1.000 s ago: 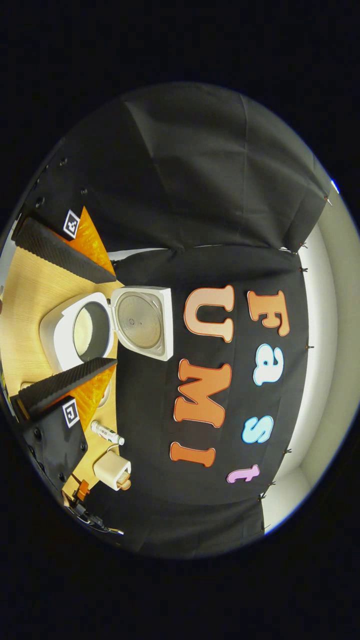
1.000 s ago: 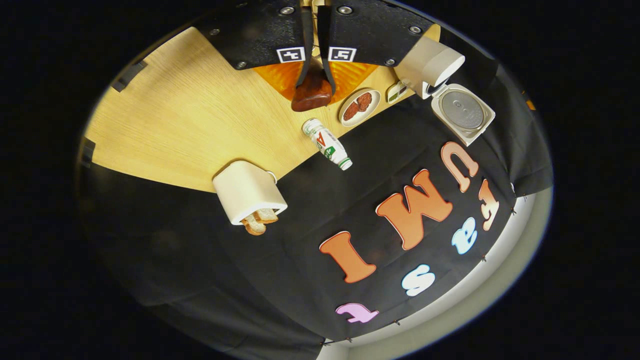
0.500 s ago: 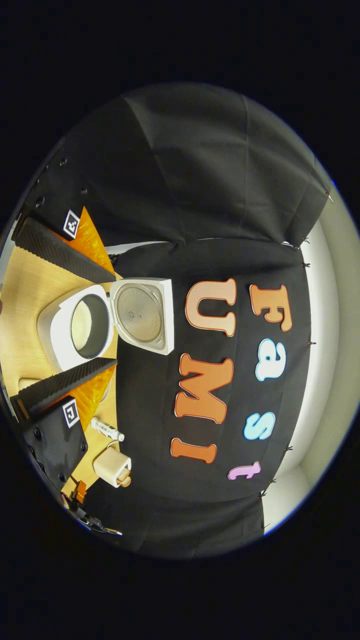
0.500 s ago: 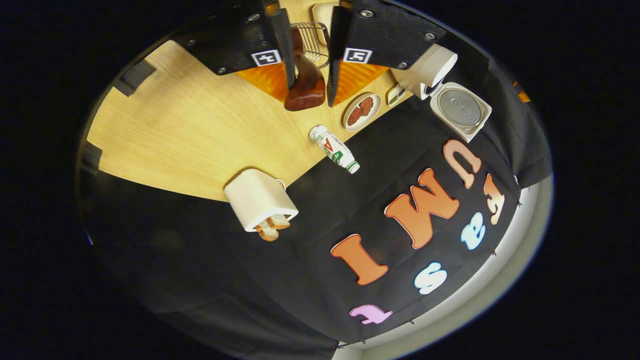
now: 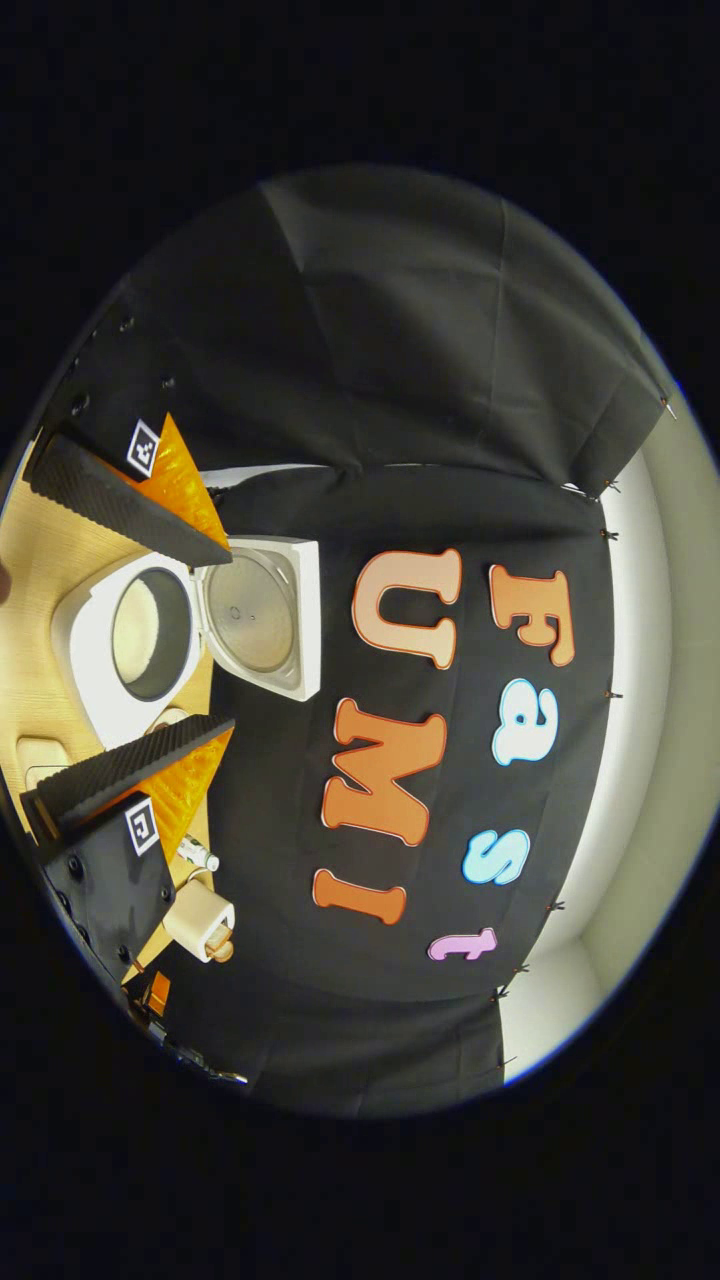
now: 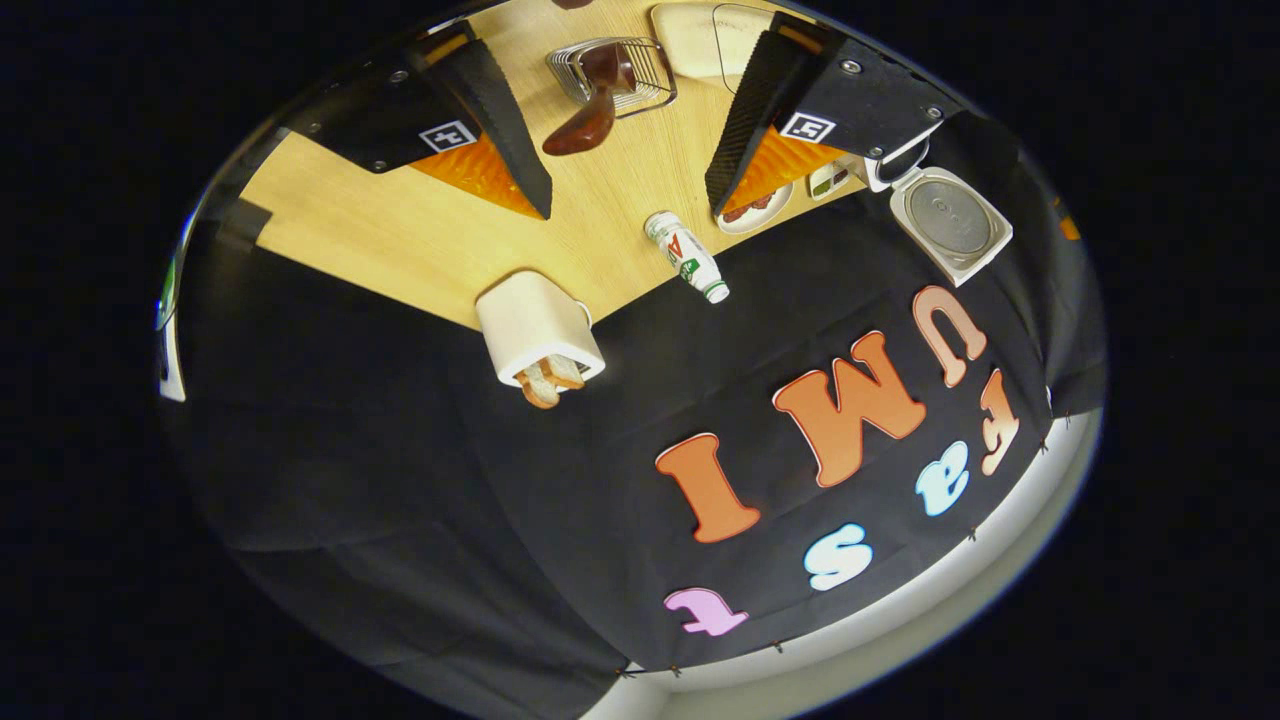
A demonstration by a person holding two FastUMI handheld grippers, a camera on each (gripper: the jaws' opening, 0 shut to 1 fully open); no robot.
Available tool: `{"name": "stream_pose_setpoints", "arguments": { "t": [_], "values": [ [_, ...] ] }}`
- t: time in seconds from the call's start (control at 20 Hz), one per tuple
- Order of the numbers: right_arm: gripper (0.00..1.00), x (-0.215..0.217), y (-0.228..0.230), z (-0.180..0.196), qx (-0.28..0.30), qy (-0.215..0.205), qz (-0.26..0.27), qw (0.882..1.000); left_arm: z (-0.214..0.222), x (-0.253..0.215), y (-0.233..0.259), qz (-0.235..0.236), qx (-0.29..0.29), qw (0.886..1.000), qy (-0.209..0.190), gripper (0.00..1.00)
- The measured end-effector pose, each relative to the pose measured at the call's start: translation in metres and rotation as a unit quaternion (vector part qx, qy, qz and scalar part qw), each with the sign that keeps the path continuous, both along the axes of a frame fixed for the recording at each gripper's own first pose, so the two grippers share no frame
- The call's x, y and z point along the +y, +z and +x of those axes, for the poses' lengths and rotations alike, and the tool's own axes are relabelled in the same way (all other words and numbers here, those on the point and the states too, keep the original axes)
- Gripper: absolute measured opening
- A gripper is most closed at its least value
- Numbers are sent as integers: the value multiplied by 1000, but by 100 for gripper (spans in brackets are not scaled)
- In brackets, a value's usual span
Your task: Close the left gripper, press the button to open the rice cooker; take a wooden spoon from the chopstick holder with the right hand, scoop a spoonful of rice and pour it into the rice cooker, then put the wooden spoon back into the chopstick holder.
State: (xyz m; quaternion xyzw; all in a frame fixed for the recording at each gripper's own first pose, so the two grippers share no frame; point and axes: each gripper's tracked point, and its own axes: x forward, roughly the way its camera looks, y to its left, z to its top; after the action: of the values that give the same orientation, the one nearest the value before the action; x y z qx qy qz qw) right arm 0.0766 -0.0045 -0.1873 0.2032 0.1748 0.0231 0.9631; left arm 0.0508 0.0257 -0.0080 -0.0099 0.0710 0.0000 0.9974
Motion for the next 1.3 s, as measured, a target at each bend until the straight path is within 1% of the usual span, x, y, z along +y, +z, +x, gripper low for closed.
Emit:
{"name": "stream_pose_setpoints", "arguments": {
  "t": [0.15, 0.3, 0.5, 0.55, 0.6, 0.65, 0.8, 0.85, 0.95, 1.1, 1.2, 1.3],
  "values": [
    [94, 4, 38, -1, -15, 1, -26, 1000, 25, 1, 18, 0, -10, 1000, 2, 100],
    [94, 17, 70, -6, -32, 7, -28, 999, 55, 2, 43, 1, -26, 1000, -5, 100],
    [94, 29, 88, -15, -41, 12, -39, 998, 106, 12, 72, 12, -40, 999, 0, 100],
    [94, 35, 95, -19, -47, 17, -38, 998, 119, 14, 79, 9, -42, 999, -3, 97],
    [94, 39, 100, -21, -52, 18, -35, 998, 131, 16, 87, 9, -46, 999, -2, 100],
    [94, 40, 103, -21, -56, 17, -34, 998, 145, 21, 94, 13, -50, 999, 2, 100],
    [94, 50, 103, -22, -53, 19, -34, 998, 188, 32, 106, 38, -51, 998, 21, 100],
    [94, 53, 99, -23, -49, 21, -37, 998, 203, 29, 109, 33, -49, 998, 17, 100],
    [94, 53, 96, -24, -43, 20, -42, 998, 230, 23, 109, 22, -43, 999, 9, 100],
    [94, 53, 90, -24, -33, 18, -42, 998, 271, 28, 87, 48, -15, 999, 18, 100],
    [94, 48, 83, -23, -24, 14, -44, 999, 292, 28, 67, 35, 12, 999, 10, 100],
    [94, 45, 80, -23, -17, 11, -45, 999, 310, 29, 40, 25, 40, 999, 10, 100]
  ]
}}
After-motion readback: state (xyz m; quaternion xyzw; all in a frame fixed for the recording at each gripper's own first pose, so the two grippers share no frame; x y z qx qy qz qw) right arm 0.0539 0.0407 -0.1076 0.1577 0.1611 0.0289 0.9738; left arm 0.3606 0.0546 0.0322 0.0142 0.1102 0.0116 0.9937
